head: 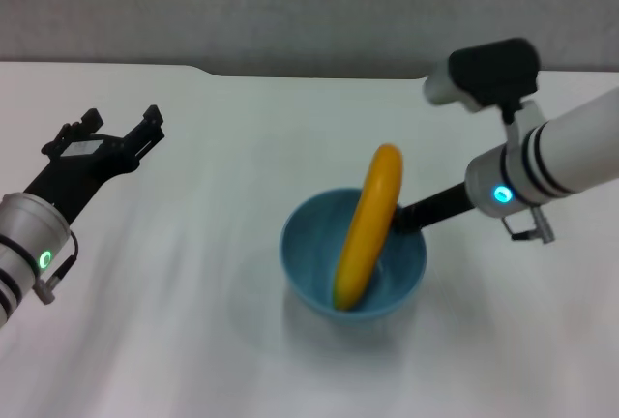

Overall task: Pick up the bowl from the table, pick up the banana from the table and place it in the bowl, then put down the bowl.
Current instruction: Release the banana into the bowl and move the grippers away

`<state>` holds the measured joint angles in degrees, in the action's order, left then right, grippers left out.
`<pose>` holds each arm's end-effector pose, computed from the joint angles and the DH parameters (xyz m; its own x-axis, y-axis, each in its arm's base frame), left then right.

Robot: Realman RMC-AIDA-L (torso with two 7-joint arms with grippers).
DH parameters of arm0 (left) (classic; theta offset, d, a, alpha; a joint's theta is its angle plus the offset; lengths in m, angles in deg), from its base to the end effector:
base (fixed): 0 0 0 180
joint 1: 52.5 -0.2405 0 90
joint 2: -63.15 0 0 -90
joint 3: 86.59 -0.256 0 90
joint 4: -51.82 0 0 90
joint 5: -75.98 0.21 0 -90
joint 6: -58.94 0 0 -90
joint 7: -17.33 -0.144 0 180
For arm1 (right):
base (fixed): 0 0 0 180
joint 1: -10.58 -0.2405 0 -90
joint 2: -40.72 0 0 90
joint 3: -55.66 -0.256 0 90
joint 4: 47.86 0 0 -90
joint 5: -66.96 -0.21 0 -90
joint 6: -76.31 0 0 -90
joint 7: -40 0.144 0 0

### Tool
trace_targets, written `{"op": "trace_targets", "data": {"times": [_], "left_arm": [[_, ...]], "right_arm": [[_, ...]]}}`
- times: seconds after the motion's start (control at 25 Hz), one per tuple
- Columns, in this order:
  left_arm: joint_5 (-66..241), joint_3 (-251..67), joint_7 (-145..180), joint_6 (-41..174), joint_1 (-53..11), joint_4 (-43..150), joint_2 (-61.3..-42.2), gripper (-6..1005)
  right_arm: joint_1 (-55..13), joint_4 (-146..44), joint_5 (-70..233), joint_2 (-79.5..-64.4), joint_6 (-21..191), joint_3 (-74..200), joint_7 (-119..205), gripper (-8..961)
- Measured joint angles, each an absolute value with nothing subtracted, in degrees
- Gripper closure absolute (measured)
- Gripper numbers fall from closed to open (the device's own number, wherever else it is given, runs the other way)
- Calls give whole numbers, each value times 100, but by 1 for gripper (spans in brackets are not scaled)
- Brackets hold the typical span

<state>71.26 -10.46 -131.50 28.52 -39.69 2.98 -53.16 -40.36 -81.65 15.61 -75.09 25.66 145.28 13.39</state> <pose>-0.2749 0.3621 -0.0053 0.5352 0.1492 0.8314 0.8341 -0.2491 -0.4922 0.1999 0.4214 -0.0745 0.6016 -0.7955 -0.0728 -0.7318 -0.5123 -0.4495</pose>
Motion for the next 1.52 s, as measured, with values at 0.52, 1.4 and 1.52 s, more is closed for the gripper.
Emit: {"op": "trace_targets", "data": {"times": [0.52, 1.4, 1.52], "left_arm": [[7115, -1069, -13086, 2598, -3963, 548, -5335, 103], [7105, -1067, -12944, 2375, -3966, 697, -5348, 104], [7105, -1057, -12944, 2359, -3980, 701, -5348, 104]], "right_arm": [[-3782, -8173, 1140, -7512, 2727, 14989, 1335, 755], [-3749, -8167, 1132, -7502, 2891, 14985, 1370, 708], [-3739, -8222, 1135, -7502, 2910, 14989, 1346, 678]]}}
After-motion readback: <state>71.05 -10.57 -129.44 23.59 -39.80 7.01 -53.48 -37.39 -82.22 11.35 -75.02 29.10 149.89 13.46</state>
